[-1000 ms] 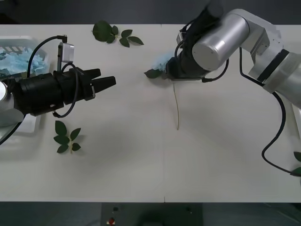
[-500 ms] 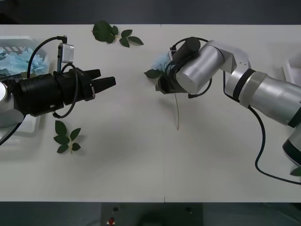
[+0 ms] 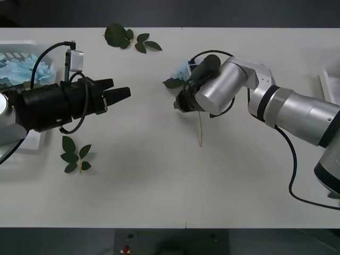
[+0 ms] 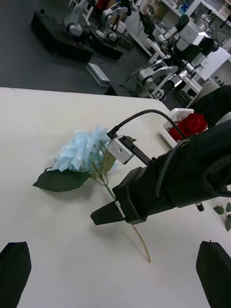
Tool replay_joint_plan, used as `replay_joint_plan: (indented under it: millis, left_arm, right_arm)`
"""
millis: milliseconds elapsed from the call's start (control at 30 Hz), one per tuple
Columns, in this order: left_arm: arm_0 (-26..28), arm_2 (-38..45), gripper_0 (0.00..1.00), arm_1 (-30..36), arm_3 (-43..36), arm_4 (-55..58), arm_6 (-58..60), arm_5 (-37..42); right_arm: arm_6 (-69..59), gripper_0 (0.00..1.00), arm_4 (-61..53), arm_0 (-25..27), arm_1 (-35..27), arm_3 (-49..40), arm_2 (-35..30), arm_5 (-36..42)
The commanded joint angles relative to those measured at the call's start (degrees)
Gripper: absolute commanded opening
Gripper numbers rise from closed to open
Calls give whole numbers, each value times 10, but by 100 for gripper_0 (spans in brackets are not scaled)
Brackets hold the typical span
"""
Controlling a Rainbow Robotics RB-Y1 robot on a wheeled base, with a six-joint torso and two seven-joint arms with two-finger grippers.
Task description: Put the red flowers into the right box and the blue flowers into the left box
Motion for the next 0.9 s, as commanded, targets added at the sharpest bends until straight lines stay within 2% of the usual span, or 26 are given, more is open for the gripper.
replay_joint_plan:
  millis: [33,67,100,167,267,300,333,367,400,667,800,900]
  left_arm:
    - [10,4,84,10,-7,8,-35,3]
    - [10,4,82,10,-7,8,-35,1]
    - [10,3,82,10,-7,8,-36,3]
    - [10,3,82,10,-7,9,-37,3]
    - [10,3,82,9,-7,9,-39,1]
    - [10,4,83,10,-7,9,-39,1]
    - [10,4,86,10,-7,9,-40,3]
    - [10,3,96,10,-7,10,-41,3]
    - [10,4,100,9,-7,11,-41,3]
    - [10,3,100,10,-7,16,-41,1]
    - [10,3,100,7,-7,16,-41,1]
    - [11,3,100,8,-7,16,-41,1]
  right_arm:
    - [39,75,0,-25,-2,0,-3,-6]
    - [39,64,0,-24,-2,0,-2,-6]
    - [39,59,0,-25,-2,1,-2,-6]
    - [39,31,-2,-25,-2,3,-2,-6]
    - [40,6,1,-25,-1,4,-2,-6]
    - [40,1,2,-24,-1,5,-2,-6]
    - [40,0,2,-25,-1,4,-2,-6]
    - [40,0,3,-24,-2,5,-2,-6]
    - [40,0,3,-25,-2,5,-2,-6]
    - [47,0,1,-34,-11,5,-2,-11]
    - [58,0,-59,-52,-36,5,-22,-12]
    - [118,0,-139,-60,-69,3,-58,-13]
